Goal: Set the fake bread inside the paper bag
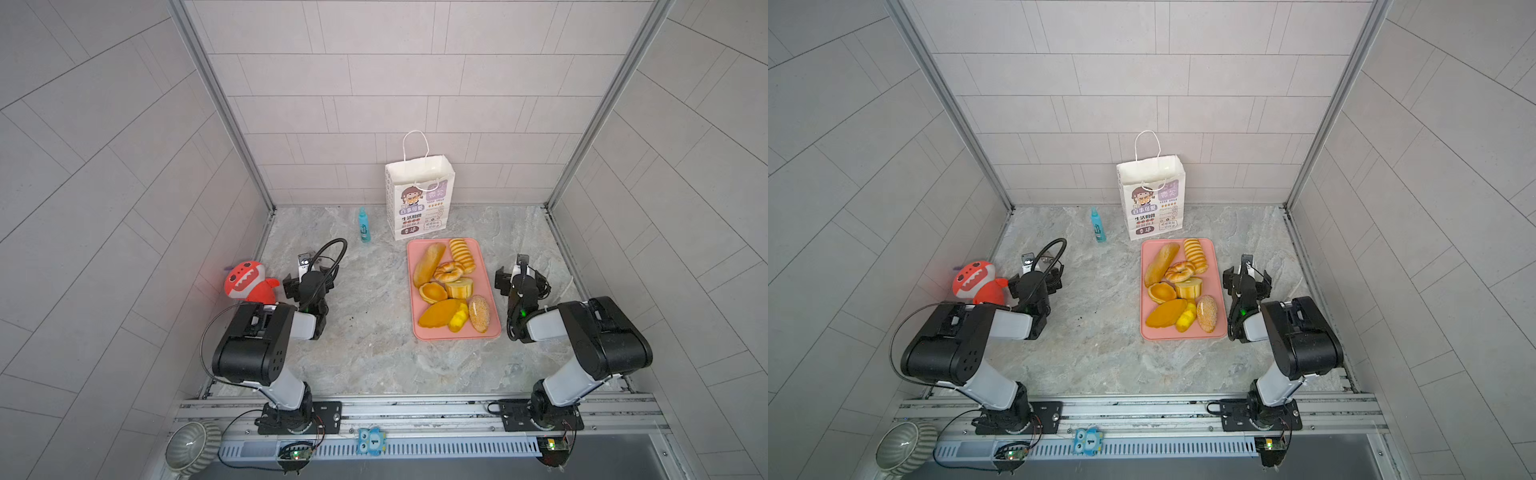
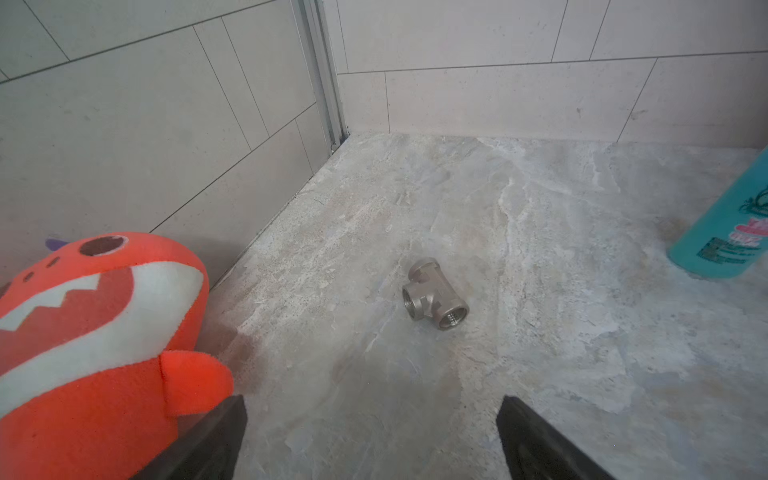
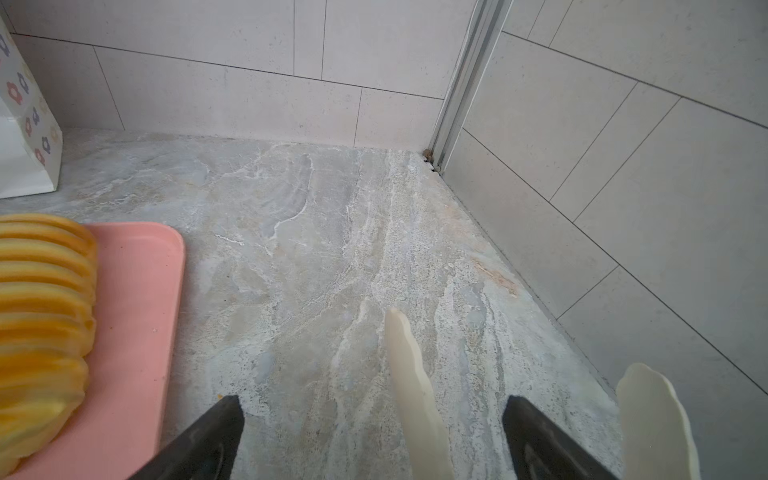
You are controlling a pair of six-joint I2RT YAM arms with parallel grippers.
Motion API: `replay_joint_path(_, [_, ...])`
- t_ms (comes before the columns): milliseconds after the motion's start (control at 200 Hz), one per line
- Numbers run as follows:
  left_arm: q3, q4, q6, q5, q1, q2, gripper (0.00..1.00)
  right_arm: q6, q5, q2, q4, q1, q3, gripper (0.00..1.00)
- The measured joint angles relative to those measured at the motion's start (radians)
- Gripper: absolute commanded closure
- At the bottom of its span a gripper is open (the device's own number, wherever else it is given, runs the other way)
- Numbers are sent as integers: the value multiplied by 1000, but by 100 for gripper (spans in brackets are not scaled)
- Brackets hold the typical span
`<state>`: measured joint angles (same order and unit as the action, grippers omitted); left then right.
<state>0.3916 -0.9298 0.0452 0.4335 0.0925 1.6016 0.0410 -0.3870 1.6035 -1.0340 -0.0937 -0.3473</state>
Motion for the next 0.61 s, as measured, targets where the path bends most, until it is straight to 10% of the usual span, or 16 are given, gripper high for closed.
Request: replay_joint_path(605, [1, -2, -2, -3, 0, 1, 0, 0, 0, 0, 0, 0, 0, 1])
